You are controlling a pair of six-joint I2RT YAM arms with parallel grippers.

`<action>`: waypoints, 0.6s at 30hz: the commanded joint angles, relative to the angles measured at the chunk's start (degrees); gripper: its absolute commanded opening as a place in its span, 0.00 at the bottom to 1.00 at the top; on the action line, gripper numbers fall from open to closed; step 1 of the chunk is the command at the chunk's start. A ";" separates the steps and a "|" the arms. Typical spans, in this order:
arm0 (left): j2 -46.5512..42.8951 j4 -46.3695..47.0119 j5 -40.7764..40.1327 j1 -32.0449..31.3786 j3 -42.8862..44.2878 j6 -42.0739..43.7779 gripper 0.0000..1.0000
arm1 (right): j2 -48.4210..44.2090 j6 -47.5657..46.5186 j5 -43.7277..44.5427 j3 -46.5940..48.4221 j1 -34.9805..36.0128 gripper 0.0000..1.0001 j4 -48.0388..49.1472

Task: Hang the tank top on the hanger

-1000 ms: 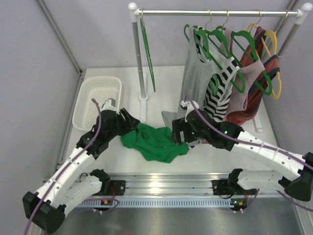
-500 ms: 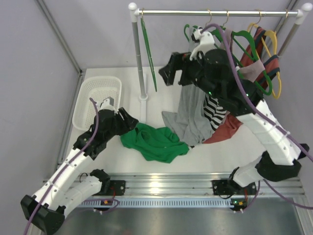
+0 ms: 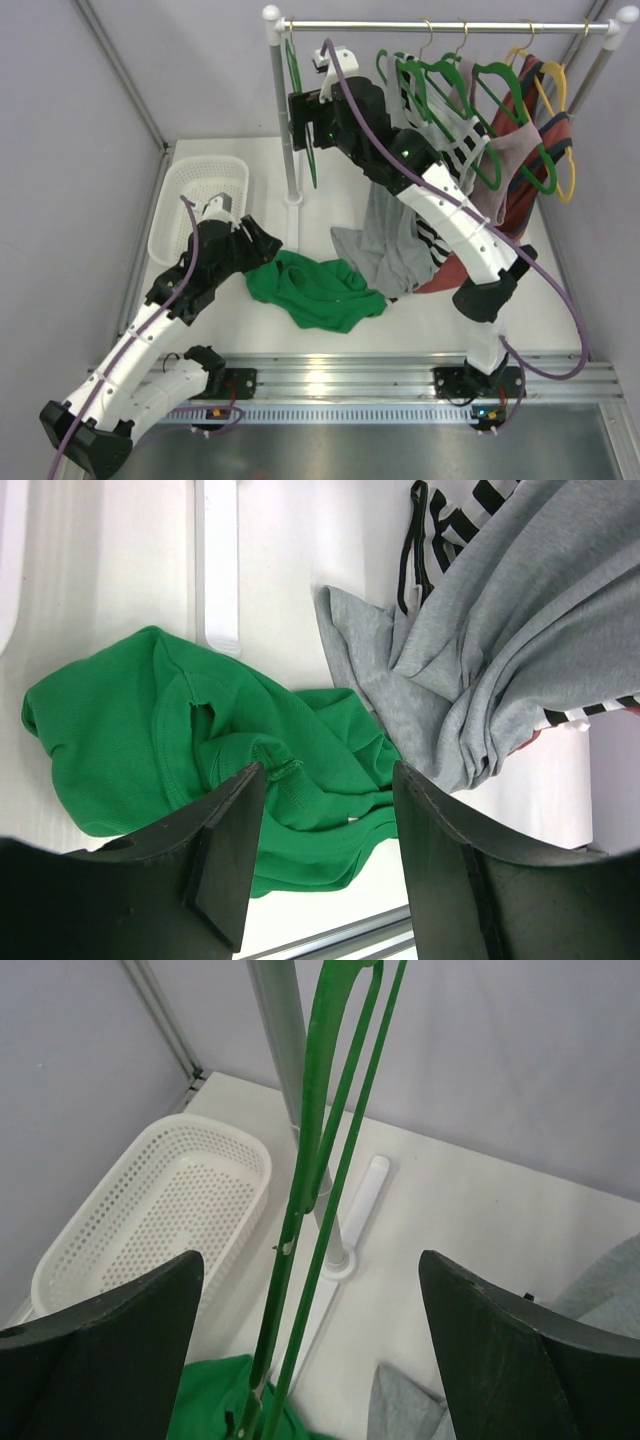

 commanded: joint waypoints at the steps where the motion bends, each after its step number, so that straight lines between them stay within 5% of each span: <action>1: -0.18 -0.89 0.04 -0.09 2.41 1.41 0.59 | 0.19 -2.13 2.01 1.02 -0.52 0.87 5.03; 9: -0.53 -0.89 0.38 -0.09 1.36 0.79 0.59 | 1.16 -2.74 2.62 0.23 -0.52 0.61 5.99; 18: -0.18 -0.71 0.65 -0.09 1.45 0.70 0.58 | 3.27 -3.27 1.92 1.29 -0.61 0.56 5.64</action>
